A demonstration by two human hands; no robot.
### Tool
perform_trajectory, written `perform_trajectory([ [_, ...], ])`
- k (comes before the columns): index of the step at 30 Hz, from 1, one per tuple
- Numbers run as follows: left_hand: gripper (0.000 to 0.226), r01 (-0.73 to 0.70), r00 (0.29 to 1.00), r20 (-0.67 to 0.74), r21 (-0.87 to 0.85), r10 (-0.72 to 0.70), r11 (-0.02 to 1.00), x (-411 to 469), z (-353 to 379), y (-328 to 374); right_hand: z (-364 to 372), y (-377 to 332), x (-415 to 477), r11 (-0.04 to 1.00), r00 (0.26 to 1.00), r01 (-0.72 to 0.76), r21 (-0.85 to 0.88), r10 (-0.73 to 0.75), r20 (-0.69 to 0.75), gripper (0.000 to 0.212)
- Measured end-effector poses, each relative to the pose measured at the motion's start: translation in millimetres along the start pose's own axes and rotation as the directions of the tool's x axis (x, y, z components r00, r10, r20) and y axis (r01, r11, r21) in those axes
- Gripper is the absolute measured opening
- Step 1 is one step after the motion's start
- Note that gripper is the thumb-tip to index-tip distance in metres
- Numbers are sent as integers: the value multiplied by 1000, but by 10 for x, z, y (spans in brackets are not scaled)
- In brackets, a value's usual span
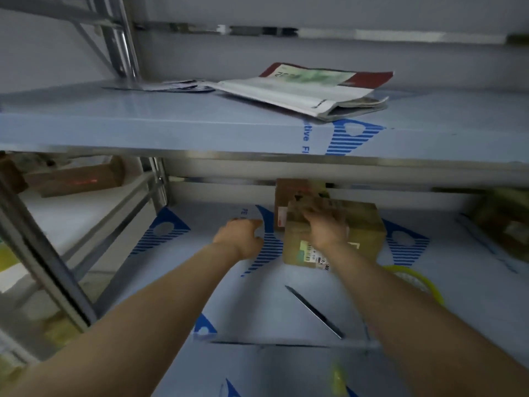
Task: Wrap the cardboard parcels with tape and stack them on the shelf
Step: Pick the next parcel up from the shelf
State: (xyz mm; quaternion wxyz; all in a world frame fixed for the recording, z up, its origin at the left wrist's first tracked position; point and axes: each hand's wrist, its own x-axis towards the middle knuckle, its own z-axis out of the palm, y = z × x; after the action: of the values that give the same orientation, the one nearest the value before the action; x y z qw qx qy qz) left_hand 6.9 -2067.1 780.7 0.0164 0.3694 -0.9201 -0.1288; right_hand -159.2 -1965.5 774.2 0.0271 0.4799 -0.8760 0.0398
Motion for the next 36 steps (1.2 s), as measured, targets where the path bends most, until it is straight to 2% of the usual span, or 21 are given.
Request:
perform_trajectory([
  [2, 58, -43, 999, 22, -54, 45, 998, 12, -13, -152, 67, -58, -3, 999, 1000, -31, 42, 31, -5, 51],
  [6, 53, -69, 996, 44, -245, 83, 967, 70, -112, -610, 76, -448, -17, 1000, 998, -1, -16, 0, -63, 51],
  [9, 30, -18, 1000, 4, -428, 22, 903, 70, -183, -837, 64, -871, -40, 994, 987, 97, -53, -103, -127, 52],
  [11, 26, 58, 996, -16, -673, -93, 737, 52, -206, -956, 51, -1189, -101, 983, 969, 175, -51, -182, -170, 54],
  [13, 26, 149, 970, 40, -875, -238, 460, 32, -201, -1079, 17, -1478, -180, 964, 945, 266, -2, -262, -195, 54],
  [15, 30, 214, 930, 117, -943, -350, 254, 6, -203, -1205, 27, -1716, -288, 927, 901, 373, 41, -351, -256, 52],
  [16, 37, 246, 904, 153, -950, -399, 192, -5, -201, -1270, 47, -1794, -344, 906, 879, 419, 62, -388, -276, 50],
  [17, 44, 270, 879, 169, -947, -446, 172, -29, -192, -1341, 72, -1851, -394, 889, 875, 450, 85, -420, -241, 49],
  [19, 46, 283, 854, 174, -946, -491, 157, -84, -142, -1492, 156, -1887, -476, 863, 868, 491, 122, -472, -155, 50],
  [22, 36, 292, 861, 197, -946, -468, 139, -154, -65, -1649, 225, -1843, -513, 853, 877, 473, 219, -432, -212, 49],
  [24, 47, 294, 858, 178, -939, -481, 177, -218, -44, -1734, 237, -1804, -515, 877, 894, 431, 212, -384, -231, 49],
  [26, 57, 296, 847, 155, -931, -508, 211, -271, -31, -1795, 263, -1796, -504, 879, 930, 344, 330, -272, -246, 50],
  [29, 56, 288, 861, 128, -920, -492, 265, -353, -27, -1816, 237, -1853, -513, 699, 976, 194, 689, -64, -209, 35],
  [30, 55, 283, 867, 124, -920, -483, 270, -384, -43, -1797, 239, -1866, -510, 668, 982, 161, 727, -32, -188, 29],
  [32, 51, 269, 886, 114, -916, -449, 298, -425, -57, -1749, 250, -1880, -480, 704, 987, 100, 703, 19, -159, 24],
  [34, 43, 243, 918, 102, -909, -384, 340, -463, -72, -1659, 256, -1907, -449, 712, 991, -16, 702, 103, -82, 45],
  [36, 35, 239, 932, 122, -913, -340, 329, -467, -76, -1531, 244, -1936, -419, 564, 979, -156, 811, 197, 52, 70],
])
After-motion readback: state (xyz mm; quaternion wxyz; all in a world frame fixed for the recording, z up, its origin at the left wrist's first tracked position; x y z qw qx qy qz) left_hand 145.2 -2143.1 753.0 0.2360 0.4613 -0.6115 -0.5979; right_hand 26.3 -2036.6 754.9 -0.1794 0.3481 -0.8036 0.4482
